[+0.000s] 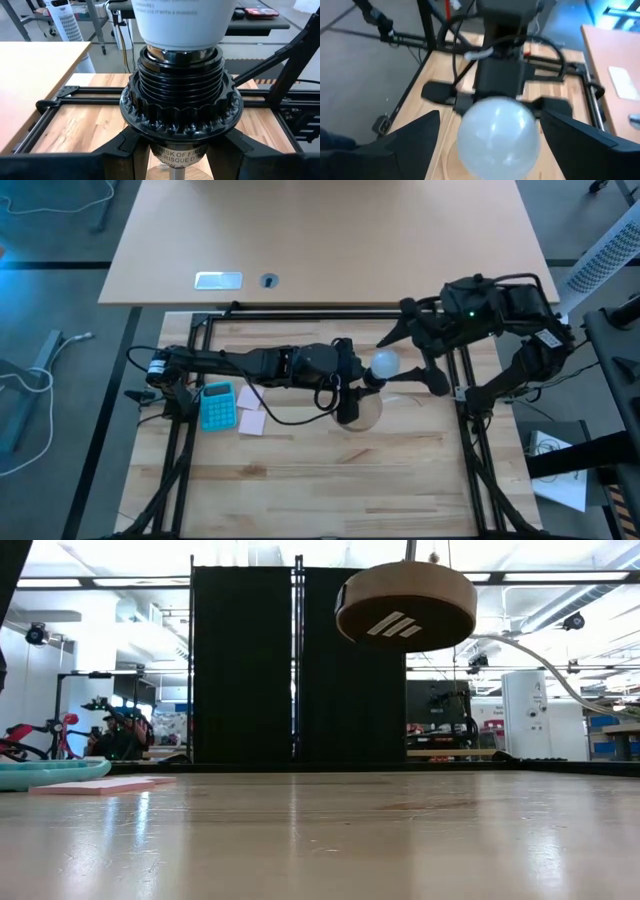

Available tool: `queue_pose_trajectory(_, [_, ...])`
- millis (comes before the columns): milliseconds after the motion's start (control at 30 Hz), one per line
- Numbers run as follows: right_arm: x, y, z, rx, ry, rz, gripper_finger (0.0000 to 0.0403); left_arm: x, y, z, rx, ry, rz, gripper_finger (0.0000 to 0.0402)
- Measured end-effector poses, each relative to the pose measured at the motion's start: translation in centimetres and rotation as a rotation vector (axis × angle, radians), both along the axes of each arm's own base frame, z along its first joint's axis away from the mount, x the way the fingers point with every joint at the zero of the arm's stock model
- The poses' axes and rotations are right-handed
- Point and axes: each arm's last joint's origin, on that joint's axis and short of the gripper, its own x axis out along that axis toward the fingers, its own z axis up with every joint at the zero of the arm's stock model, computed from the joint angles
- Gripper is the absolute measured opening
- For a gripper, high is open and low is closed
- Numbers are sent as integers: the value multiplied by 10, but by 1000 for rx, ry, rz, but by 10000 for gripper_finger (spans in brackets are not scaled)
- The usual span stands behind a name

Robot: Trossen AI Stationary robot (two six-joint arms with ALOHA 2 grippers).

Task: Screw lightbulb
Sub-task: Insert the lightbulb into the lamp

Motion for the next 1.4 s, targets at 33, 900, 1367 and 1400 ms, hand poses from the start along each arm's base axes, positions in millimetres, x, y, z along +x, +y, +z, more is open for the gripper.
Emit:
queue_pose_trajectory(33, [0, 0, -1, 1, 7, -1, 336, 0, 0, 0, 2, 0, -1, 143])
queue_pose_trajectory(900, [15, -8, -9, -58, 49, -318, 278, -3, 12, 9, 66, -39, 257, 143])
queue_pose_trajectory(1367, [29, -12, -11, -9, 15, -540, 281, -2, 20, 10, 21, -86, 426, 143])
queue_pose_trajectory(1400, [31, -12, -12, -6, 14, -566, 282, -2, 21, 11, 23, -93, 439, 143])
